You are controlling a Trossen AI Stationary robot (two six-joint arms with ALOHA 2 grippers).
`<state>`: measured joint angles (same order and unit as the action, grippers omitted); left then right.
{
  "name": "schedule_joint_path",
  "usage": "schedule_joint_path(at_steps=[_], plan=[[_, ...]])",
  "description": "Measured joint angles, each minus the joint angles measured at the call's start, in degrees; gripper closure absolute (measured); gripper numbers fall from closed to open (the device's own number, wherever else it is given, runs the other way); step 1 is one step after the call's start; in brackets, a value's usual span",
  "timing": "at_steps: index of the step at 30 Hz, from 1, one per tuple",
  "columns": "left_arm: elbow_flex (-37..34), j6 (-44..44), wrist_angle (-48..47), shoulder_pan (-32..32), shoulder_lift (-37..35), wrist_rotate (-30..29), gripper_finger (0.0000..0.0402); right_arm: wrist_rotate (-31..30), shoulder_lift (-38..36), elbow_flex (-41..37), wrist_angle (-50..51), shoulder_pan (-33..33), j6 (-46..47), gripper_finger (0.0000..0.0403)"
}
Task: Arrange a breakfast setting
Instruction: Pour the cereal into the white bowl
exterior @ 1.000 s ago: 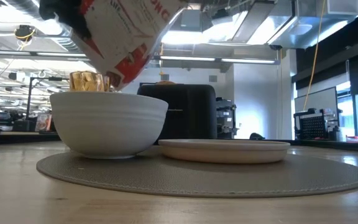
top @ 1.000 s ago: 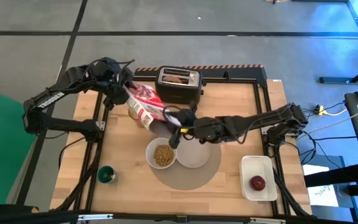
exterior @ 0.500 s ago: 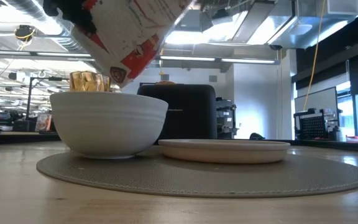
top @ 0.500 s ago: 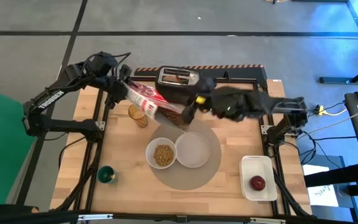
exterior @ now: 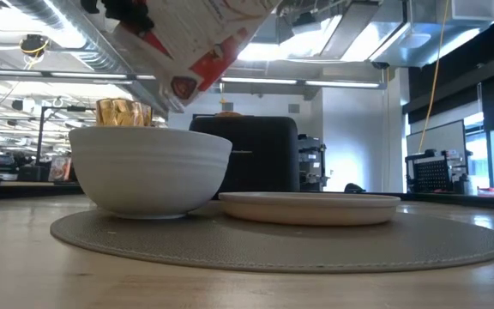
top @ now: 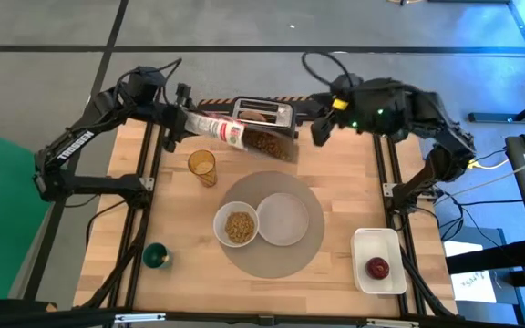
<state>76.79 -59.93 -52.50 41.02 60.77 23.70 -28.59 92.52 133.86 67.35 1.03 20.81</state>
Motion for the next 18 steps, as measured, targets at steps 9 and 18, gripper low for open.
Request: schedule_joint_path(at_steps=[9,18], plan=[[0.0,10.9,11.3,3.2,0.0,6.2,0.0150,7.5,-5.3,0.0,3.3,7.5,-5.5,0.0219],[0.0,26.0,25.8,5.9,0.0,13.8,0.0150,21.6,-9.2,0.0,2.6,16.9,-11.9,0.0219]])
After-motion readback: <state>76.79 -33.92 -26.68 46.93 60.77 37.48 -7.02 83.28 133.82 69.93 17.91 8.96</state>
